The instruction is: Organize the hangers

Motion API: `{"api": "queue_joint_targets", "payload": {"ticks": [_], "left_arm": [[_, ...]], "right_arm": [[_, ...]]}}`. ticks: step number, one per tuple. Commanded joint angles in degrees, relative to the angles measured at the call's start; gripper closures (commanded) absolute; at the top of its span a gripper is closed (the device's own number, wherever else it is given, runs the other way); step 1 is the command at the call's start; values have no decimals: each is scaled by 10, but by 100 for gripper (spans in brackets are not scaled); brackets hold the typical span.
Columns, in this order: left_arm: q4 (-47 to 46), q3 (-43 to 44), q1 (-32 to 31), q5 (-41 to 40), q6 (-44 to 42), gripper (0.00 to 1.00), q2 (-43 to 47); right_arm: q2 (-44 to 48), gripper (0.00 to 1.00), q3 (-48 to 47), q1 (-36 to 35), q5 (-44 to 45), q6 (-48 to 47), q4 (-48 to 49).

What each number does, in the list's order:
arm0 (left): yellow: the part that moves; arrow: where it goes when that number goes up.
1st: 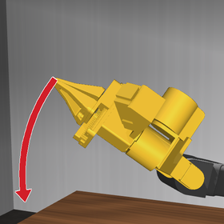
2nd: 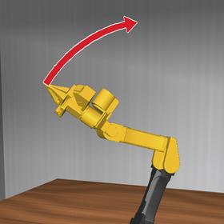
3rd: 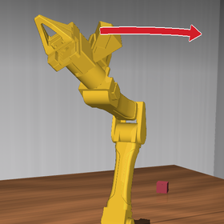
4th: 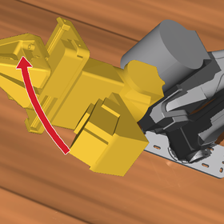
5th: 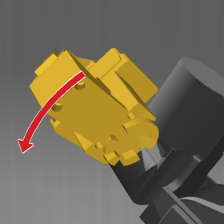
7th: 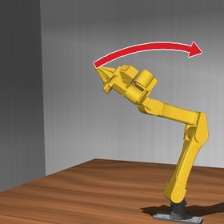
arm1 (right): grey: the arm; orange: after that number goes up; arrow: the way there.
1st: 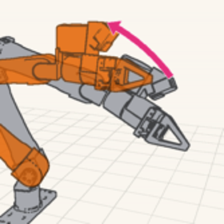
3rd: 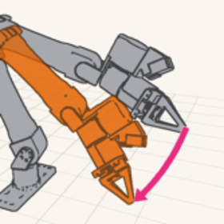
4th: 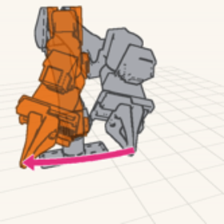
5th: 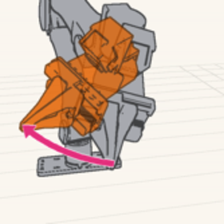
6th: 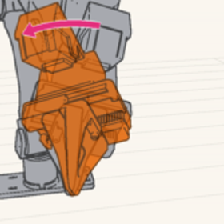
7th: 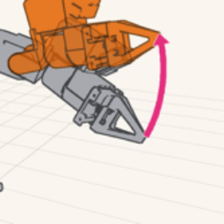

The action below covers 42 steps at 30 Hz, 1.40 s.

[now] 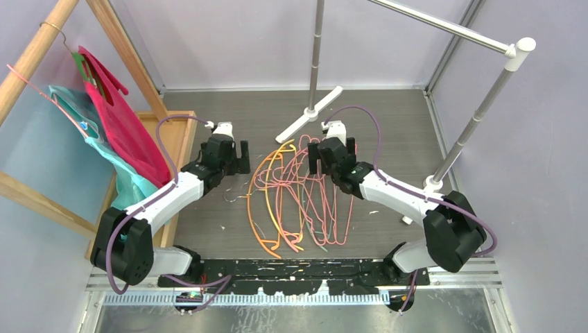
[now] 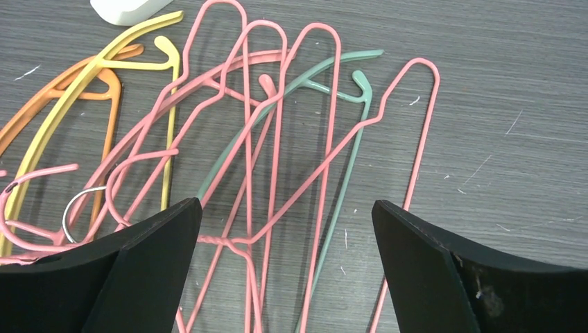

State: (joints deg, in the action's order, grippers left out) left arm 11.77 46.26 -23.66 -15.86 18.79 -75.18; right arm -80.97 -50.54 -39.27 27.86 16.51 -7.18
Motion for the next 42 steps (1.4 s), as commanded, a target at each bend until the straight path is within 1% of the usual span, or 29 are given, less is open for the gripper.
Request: {"api": "queue_joint_targets", "payload": {"ticks": [1,4,6,7,8,9,10,11,12,15,17,19,21,22,28,31,34,42], "left_arm": [[-2,12,0,-12,-3,2,20],[-3,11,0,-14,-1,2,20],[-3,11,0,-13,-1,2,20],[-2,11,0,-13,-1,2,20],[-2,11,0,-14,0,2,20],[-2,9,0,-16,0,2,20],[-2,9,0,-17,1,2,18],[-2,9,0,-18,2,2,17],[-1,8,0,-19,1,2,16],[2,8,0,-23,1,2,16],[1,7,0,-25,1,2,17],[0,5,0,-27,2,2,19],[0,6,0,-29,2,2,18],[1,6,0,-29,2,2,18],[-2,0,0,-32,4,2,18],[-2,-1,0,-32,5,2,15],[-2,-2,0,-32,6,2,16],[-2,-6,0,-35,5,2,20]], "right_arm": [[52,0,21,-4,3,-2,25],[63,0,38,-3,-29,-5,28],[65,3,45,-4,-56,1,21],[67,7,49,-5,-68,4,17],[68,16,55,-7,-82,7,15],[71,23,62,-6,-92,13,13],[77,29,71,-7,-106,18,12],[82,32,80,-7,-119,22,14],[87,34,91,-7,-130,27,15],[99,35,123,-7,-147,42,16],[103,37,141,-8,-177,50,16],[104,44,154,-9,-195,57,16],[105,53,165,-8,-203,63,10],[108,55,170,-9,-204,66,9],[123,55,188,-10,-197,71,4],[114,56,189,-10,-197,72,6],[102,60,191,-10,-197,75,11],[82,62,206,-10,-207,78,32]]}}
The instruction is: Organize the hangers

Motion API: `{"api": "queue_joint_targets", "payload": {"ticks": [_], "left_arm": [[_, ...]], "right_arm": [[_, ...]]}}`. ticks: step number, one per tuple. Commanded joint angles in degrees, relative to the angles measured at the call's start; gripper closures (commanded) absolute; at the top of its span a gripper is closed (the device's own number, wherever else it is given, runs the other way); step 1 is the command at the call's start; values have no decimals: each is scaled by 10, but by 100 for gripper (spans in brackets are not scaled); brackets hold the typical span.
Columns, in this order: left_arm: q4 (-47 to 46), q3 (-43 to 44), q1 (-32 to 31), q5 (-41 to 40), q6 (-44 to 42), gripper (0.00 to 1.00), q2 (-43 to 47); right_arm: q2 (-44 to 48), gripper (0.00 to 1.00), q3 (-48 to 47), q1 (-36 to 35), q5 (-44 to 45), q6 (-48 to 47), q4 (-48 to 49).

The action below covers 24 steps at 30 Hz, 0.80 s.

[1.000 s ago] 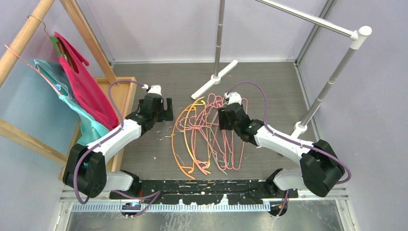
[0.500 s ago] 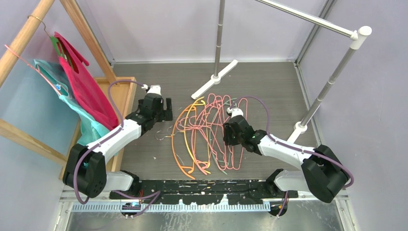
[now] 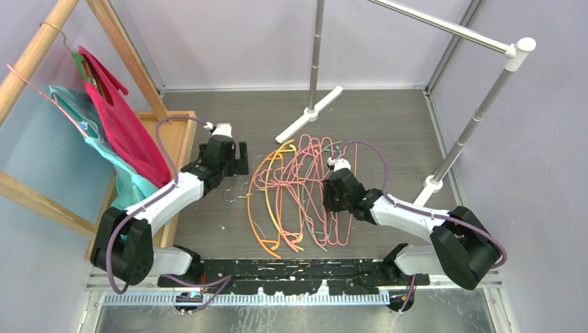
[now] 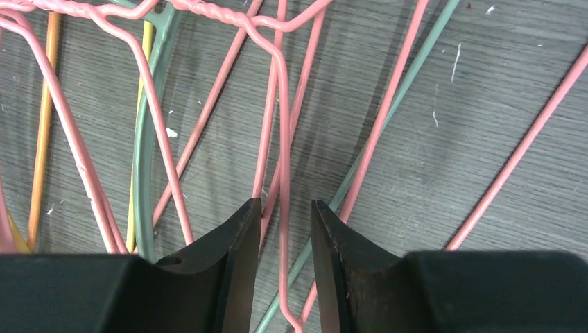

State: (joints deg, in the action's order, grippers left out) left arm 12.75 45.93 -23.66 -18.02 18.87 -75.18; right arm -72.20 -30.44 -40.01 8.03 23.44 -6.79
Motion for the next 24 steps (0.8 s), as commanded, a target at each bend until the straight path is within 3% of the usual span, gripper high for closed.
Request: {"api": "queue_joint_targets", "payload": {"ticks": [1,3,7,18,24], "left_arm": [[-12,-4,0,-13,4,2,20],[-12,-5,0,-13,4,2,20],[-12,-6,0,-14,4,2,20],[-10,-10,0,-18,6,2,47],[-17,-15,0,-15,7,2,45]], "right_arm": [[-7,62,6,-3,-10,9,29],[-7,68,8,-3,-10,10,31],[6,97,6,-3,-7,15,23],[129,99,-45,-3,4,37,-68],[193,99,-84,-3,31,48,-55]]}}
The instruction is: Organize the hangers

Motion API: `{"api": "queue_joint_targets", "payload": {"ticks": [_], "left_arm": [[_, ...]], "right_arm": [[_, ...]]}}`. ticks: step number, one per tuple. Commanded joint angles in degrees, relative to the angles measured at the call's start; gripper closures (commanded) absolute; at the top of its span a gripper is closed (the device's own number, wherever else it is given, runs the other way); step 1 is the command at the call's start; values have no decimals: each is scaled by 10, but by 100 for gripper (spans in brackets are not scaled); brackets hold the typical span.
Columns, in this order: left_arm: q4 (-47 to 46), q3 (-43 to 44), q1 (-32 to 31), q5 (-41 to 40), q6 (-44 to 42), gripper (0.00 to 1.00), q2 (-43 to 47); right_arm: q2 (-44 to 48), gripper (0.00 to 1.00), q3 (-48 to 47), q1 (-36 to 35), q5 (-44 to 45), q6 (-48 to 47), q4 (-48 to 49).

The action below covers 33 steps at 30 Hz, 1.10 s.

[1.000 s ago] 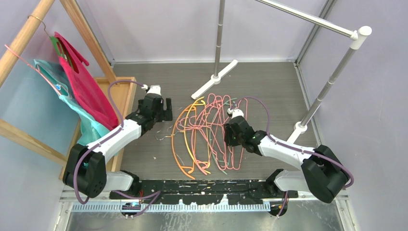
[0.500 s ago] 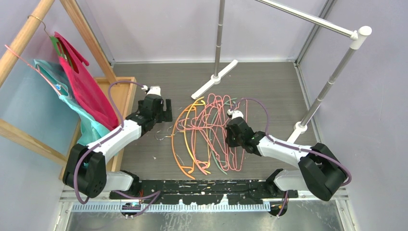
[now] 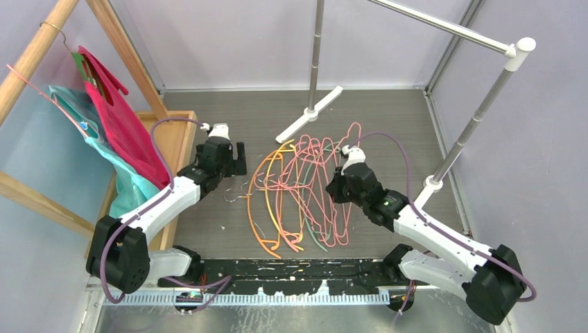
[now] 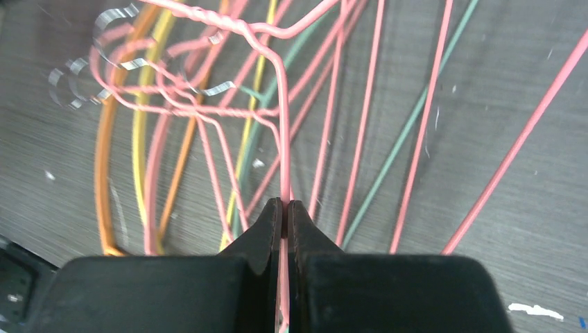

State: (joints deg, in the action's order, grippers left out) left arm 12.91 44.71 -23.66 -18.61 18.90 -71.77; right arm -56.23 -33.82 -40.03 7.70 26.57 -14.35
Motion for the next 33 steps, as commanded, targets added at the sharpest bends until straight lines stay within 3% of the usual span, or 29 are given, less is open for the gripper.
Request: {"api": "queue_joint_targets", "payload": {"ticks": [1,7,13,19,33], "left_arm": [[-18,-2,0,-8,7,2,9],[-22,-2,0,-3,8,2,4],[-23,-5,0,-3,7,2,6],[-24,-3,0,-8,6,2,3],[-19,5,0,-9,4,2,-27]], "right_arm": [[39,99,-57,-3,53,20,29],[30,99,-133,-3,167,-10,121],[-45,99,-273,19,213,-71,186],[-95,99,-356,100,115,-34,249],[-124,99,-351,220,60,32,364]]}}
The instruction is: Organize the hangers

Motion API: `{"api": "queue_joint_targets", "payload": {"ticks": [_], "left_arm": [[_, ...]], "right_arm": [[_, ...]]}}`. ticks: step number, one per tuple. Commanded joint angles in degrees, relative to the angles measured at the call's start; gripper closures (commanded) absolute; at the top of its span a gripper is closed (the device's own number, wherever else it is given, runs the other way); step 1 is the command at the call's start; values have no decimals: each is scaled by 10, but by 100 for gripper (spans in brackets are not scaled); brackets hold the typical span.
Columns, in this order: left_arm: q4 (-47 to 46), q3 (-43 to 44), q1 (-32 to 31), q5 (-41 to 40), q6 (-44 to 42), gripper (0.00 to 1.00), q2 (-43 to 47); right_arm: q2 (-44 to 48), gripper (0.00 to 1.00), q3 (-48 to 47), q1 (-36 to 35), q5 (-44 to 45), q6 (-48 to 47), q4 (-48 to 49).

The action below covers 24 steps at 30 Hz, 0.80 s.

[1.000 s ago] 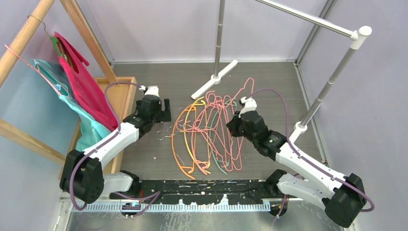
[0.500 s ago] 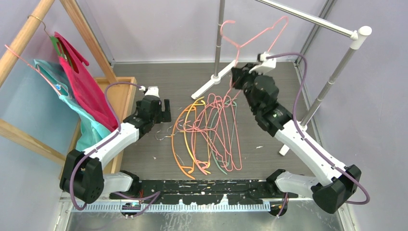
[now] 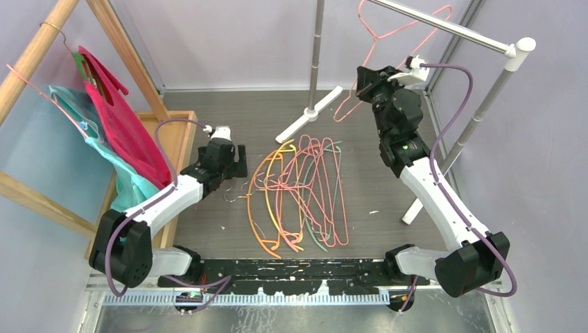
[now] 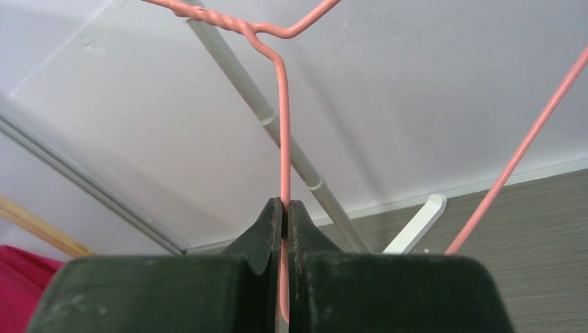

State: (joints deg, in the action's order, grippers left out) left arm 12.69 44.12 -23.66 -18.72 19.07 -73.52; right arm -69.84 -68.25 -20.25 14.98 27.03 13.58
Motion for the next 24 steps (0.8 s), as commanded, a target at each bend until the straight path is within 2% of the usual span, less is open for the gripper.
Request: {"api": "queue_joint_targets", "payload": {"ticks": [1,4,14,24], "left_arm": [[-17,10,1,-8,3,2,-10],[-18,11,0,-6,3,2,-13],[-18,12,0,1,3,2,-19],[-18,12,0,0,4,2,-20]], "right_arm": [[15,99,0,29,-12,34,95],[22,99,5,46,-2,46,105],[34,99,31,116,35,98,53],[-28,99,-10,135,-43,108,23]]}}
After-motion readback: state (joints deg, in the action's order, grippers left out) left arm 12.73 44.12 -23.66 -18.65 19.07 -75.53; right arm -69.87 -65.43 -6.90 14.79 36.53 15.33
